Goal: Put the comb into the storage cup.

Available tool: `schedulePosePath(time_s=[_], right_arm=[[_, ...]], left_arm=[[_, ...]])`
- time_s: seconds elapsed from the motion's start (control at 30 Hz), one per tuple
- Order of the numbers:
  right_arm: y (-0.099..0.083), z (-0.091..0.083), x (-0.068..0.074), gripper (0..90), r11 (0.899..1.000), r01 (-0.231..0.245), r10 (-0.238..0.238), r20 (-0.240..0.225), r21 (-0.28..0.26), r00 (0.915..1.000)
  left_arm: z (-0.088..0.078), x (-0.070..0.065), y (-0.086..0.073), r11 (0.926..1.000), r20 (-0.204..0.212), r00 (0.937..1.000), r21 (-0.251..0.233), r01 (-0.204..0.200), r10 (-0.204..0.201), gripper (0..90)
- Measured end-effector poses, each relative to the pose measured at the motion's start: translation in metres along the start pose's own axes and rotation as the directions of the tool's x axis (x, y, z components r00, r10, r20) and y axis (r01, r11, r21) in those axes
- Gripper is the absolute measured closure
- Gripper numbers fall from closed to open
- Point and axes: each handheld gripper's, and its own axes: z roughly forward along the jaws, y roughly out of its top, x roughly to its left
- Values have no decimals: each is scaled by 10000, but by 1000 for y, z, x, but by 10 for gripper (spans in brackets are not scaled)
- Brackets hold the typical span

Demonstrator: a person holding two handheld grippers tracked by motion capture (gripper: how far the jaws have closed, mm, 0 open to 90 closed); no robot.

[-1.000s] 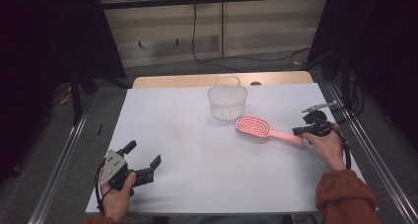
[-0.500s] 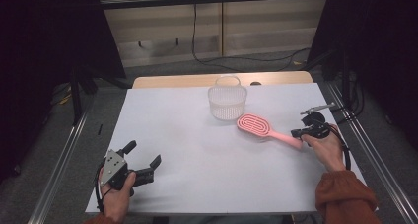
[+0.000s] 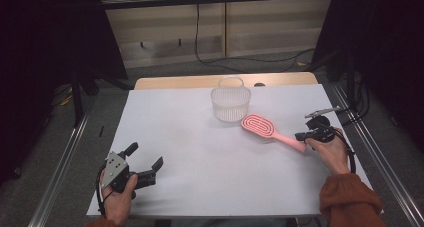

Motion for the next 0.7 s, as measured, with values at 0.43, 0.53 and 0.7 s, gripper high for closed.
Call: schedulePosePath(time_s=[0.43, 0.53, 0.7], right_arm=[[0, -13, -3, 867, 9811, -136, 63, -384, -1930, 9992], [1, -15, -3, 781, 9742, -79, -28, -469, -2257, 9989], [2, -21, -2, 589, 9616, 63, -196, -460, -2743, 9987]], left_arm=[[-1, 1, 0, 10000, -27, 10000, 4, -56, 56, 26], [0, 1, 0, 10000, -24, 10000, -7, -14, 14, 26], [0, 0, 0, 10000, 8, 10000, 11, 15, -15, 26]])
